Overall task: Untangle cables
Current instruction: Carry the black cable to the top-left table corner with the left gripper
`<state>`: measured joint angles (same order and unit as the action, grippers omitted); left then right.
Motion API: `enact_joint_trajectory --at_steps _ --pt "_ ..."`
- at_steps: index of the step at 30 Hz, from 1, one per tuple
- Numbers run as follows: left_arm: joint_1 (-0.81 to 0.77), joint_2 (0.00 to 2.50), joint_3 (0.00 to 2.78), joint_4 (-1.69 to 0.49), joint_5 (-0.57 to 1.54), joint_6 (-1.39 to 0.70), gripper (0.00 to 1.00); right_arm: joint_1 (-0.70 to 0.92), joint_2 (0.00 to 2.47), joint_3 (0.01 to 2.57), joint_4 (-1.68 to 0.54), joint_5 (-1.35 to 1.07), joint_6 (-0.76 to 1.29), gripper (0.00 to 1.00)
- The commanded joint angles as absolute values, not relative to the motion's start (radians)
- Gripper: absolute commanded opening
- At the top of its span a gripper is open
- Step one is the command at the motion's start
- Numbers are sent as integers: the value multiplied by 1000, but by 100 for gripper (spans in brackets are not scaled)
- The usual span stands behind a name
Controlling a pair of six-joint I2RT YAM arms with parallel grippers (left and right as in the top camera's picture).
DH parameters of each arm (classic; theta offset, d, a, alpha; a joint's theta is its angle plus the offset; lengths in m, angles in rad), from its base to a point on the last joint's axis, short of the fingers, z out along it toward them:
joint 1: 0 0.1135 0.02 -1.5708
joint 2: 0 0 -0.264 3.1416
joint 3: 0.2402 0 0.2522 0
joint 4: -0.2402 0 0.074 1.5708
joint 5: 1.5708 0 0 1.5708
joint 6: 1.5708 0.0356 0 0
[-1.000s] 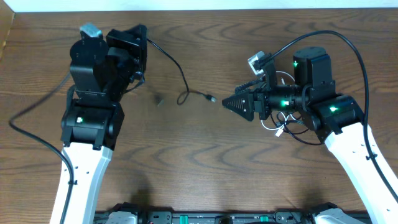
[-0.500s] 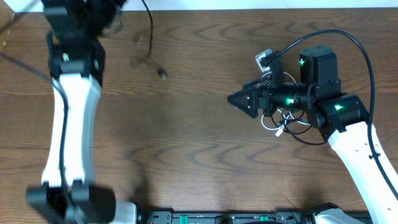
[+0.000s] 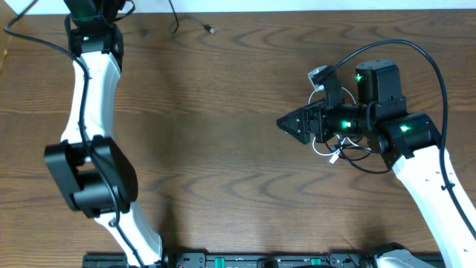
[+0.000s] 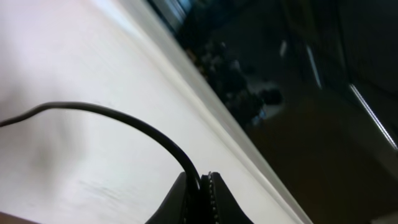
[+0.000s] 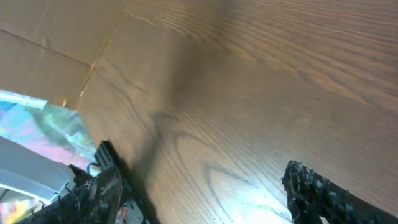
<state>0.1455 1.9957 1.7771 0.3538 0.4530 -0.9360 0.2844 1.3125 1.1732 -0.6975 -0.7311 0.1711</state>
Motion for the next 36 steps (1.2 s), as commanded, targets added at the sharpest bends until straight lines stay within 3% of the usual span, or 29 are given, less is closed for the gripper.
enact_joint_trajectory --at_steps 1,11,12,14,15,19,21,26,31,36 --pt "181 2058 1801 386 402 -947 7 281 1302 1182 -701 -695 159 79" --pt "435 2263 1800 398 392 -635 8 281 1302 1182 -722 -683 160 79" --pt "466 2269 1800 398 391 -628 17 281 1302 1182 -722 -680 160 79" --pt "528 2280 1800 390 392 -628 72 281 1302 1182 -722 -669 162 80" --pt "547 2280 1800 377 392 -628 79 282 1302 1182 -722 -658 173 81" --pt "625 2280 1800 318 438 -620 82 282 1304 1182 -721 -652 186 81" --pt "676 2280 1800 303 532 -621 92 282 1304 1182 -723 -653 186 82" --pt "720 2272 1800 305 737 -622 93 282 1304 1182 -728 -653 186 82" --pt "694 2271 1800 285 914 -625 93 282 1304 1182 -736 -653 186 82" --pt "587 2271 1800 177 933 -569 92 282 1304 1182 -751 -653 186 82"
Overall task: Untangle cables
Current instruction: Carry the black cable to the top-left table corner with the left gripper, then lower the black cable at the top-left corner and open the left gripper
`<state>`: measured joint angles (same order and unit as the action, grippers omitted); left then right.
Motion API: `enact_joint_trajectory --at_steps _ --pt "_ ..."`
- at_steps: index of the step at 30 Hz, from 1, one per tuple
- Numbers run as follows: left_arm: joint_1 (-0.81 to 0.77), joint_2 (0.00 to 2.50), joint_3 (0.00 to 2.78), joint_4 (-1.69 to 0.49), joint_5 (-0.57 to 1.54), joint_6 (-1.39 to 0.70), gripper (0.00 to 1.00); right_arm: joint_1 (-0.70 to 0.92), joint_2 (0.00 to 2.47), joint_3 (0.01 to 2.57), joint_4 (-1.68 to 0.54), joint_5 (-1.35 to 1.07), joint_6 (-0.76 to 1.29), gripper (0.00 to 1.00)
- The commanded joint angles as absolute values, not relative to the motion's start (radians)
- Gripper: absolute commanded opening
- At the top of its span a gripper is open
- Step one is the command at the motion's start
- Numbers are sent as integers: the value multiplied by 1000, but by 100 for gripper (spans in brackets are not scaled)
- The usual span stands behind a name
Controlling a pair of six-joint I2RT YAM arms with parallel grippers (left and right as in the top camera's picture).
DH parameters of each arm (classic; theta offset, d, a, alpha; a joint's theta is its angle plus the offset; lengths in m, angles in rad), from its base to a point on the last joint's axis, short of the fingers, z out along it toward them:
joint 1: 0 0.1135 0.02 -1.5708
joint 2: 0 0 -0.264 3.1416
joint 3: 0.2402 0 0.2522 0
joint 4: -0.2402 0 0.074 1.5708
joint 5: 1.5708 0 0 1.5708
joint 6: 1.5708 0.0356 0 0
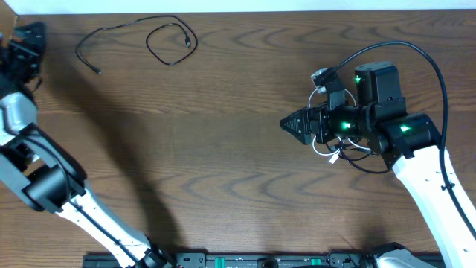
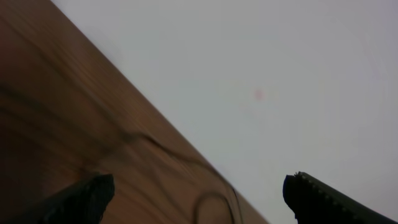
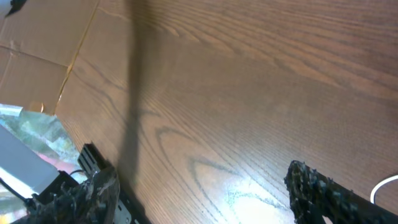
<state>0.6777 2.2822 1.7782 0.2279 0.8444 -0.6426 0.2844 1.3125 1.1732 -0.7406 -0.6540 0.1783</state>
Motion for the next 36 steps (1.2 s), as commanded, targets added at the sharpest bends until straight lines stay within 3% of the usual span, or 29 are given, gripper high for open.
enact_joint_trajectory --at_steps 1,4,8,11,16,32,35,36 --pt "562 2271 1800 151 931 -532 91 282 1304 1182 -754 -653 186 82" --pt "465 2271 1800 52 876 -406 89 282 1304 1182 -769 -653 186 82" --pt "338 2271 1798 -84 661 -282 89 283 1306 1182 -788 -653 186 82" --pt "205 2276 1796 -187 469 -59 89 283 1308 1182 -807 -642 186 82" --pt "78 2296 1795 -200 318 71 89 283 1308 1182 -826 -611 186 82" --pt "6 2404 1788 -245 233 320 88 283 1308 1182 -850 -577 185 84" --pt "14 2412 1788 -244 223 322 77 283 1308 1182 -849 -574 185 84" --pt "17 2414 1788 -244 223 322 60 283 1308 1182 -849 -574 186 85"
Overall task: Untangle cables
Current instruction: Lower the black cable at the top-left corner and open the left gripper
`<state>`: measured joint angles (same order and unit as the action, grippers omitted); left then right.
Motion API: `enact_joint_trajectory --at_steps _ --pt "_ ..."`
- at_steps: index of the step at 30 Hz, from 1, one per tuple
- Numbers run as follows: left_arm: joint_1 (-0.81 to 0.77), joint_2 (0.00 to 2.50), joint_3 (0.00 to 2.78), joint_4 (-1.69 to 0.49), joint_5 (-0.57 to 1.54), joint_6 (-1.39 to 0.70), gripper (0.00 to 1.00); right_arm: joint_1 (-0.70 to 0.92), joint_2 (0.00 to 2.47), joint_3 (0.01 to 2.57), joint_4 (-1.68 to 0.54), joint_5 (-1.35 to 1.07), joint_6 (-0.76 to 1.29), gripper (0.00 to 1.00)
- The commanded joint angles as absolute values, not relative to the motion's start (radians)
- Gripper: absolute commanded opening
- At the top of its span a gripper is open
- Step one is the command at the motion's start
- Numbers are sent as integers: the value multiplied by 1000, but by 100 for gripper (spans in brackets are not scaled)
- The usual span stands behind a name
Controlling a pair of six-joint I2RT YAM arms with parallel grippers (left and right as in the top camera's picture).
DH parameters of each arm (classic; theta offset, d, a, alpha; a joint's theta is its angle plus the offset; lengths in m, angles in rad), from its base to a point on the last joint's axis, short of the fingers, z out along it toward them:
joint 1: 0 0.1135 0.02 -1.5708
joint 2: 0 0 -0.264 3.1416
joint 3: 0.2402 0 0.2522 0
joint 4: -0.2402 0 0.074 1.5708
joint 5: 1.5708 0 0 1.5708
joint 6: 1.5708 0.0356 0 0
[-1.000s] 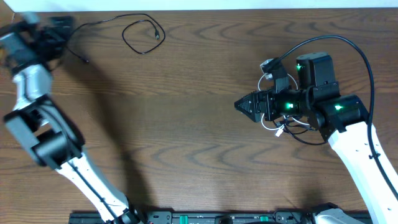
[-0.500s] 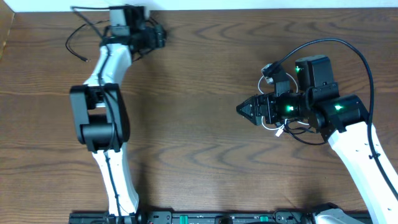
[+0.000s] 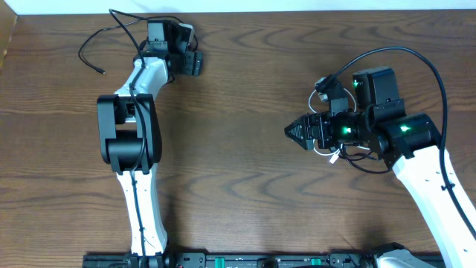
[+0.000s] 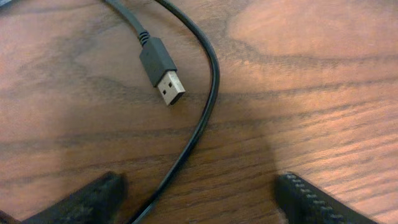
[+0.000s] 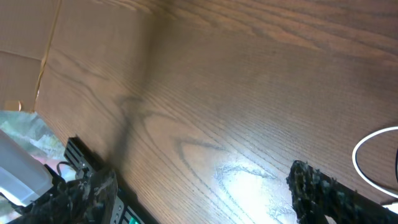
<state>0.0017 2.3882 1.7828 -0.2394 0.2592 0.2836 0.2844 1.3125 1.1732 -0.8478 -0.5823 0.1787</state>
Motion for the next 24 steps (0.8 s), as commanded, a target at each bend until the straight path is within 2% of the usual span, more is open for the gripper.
enact_joint_trajectory --at_steps 1,2,6,10,11,12,19,24 --pt "21 2421 1788 -244 218 321 51 283 1308 1182 -850 -574 186 84" --pt "29 2433 1788 -247 205 322 44 283 1308 1182 -850 -574 186 84" --pt "52 2466 1788 -255 182 321 33 283 1308 1182 -857 -574 186 84" --pt "87 2488 1786 -269 181 321 19 283 1308 1182 -857 -574 186 84" --pt "98 2490 1786 -269 177 321 11 283 1308 1182 -857 -574 186 84" --pt "110 2491 1786 -269 165 321 8 283 1308 1182 -857 -574 186 84" --pt "223 2491 1786 -269 3 317 8 283 1308 1182 -858 -575 186 84" --pt "310 2474 1787 -252 -20 317 8 283 1308 1182 -856 -574 186 84"
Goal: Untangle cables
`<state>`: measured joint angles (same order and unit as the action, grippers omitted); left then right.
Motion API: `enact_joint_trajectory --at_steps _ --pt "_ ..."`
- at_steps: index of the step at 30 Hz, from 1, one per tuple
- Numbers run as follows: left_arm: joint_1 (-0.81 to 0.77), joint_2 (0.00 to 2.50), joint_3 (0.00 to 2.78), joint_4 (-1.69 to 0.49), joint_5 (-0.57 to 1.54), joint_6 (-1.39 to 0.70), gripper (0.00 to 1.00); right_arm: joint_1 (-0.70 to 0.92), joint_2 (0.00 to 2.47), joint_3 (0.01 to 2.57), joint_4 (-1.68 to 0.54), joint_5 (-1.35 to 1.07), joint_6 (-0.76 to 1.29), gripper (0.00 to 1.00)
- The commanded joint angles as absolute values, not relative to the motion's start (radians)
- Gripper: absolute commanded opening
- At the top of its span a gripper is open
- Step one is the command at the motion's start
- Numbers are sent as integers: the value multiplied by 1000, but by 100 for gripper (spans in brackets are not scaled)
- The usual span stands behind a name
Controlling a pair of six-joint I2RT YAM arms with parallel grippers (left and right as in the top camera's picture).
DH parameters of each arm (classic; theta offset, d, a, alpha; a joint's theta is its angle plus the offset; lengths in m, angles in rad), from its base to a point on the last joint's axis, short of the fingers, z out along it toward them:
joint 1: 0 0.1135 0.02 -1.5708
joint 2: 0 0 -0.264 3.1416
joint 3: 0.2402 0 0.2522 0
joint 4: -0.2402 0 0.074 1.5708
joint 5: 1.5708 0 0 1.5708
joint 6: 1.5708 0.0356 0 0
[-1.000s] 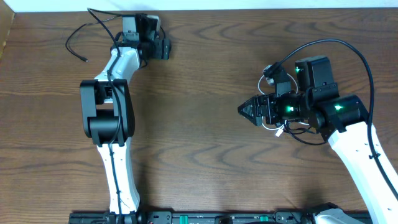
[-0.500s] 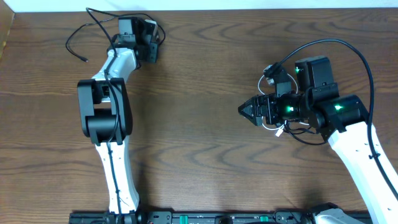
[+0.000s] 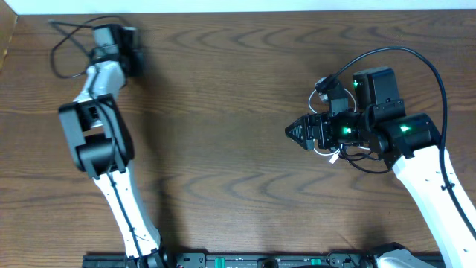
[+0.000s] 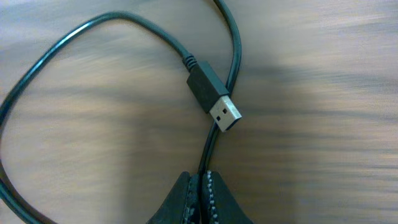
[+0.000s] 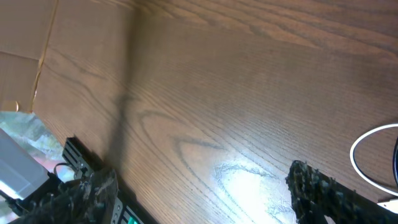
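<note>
A black cable (image 4: 112, 15) with a USB plug (image 4: 214, 101) curls in a loop on the wood. My left gripper (image 4: 200, 178) is shut on a strand of it just below the plug. In the overhead view the left gripper (image 3: 132, 50) is at the table's top left, and the black cable (image 3: 55, 53) trails to its left. My right gripper (image 3: 291, 132) hovers open at the right side over bare wood, its fingers (image 5: 323, 193) wide apart. A white cable (image 5: 353, 155) loops at the right edge, under the right wrist (image 3: 332, 152).
The wooden table (image 3: 223, 112) has its far edge close behind the left gripper. A black equipment rail (image 3: 260, 260) runs along the front edge. Cardboard (image 5: 25, 43) shows beyond the table in the right wrist view.
My left gripper was open over the USB plug and is now shut on the black cable. It and the cable now sit further left along the far edge. The right arm holds still.
At first my left gripper was shut on the black cable beyond the far edge. Then it was open at the far left, with the cable lying on the table. Then it hung open over the plug, and now it grips the cable.
</note>
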<state>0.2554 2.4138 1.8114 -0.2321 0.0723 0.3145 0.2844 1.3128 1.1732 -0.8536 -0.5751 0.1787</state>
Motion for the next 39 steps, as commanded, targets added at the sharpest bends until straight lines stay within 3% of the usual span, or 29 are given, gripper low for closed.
enact_joint_trajectory --at_steps 1,3,7,8,9,12,22,31,39 --pt "320 2466 1787 -245 -19 317 8 283 1308 1182 -855 -574 186 83" --pt "339 2447 1787 -219 -19 317 8 283 1308 1182 -854 -574 186 84" --pt "357 2389 1787 -149 -19 317 17 283 1308 1182 -853 -574 186 84" --pt "358 2366 1787 -133 -15 317 33 283 1308 1182 -853 -574 186 84" --pt "359 2331 1787 -110 -8 294 61 283 1308 1182 -852 -574 186 84" --pt "361 2281 1787 -88 -8 193 73 283 1308 1182 -853 -574 186 84" --pt "499 2256 1786 -249 -177 -101 80 284 1308 1182 -892 -574 186 84" --pt "684 2297 1786 -350 -35 -155 83 284 1308 1182 -882 -552 186 84" --pt "697 2382 1786 -259 42 -155 83 285 1308 1182 -883 -552 224 84"
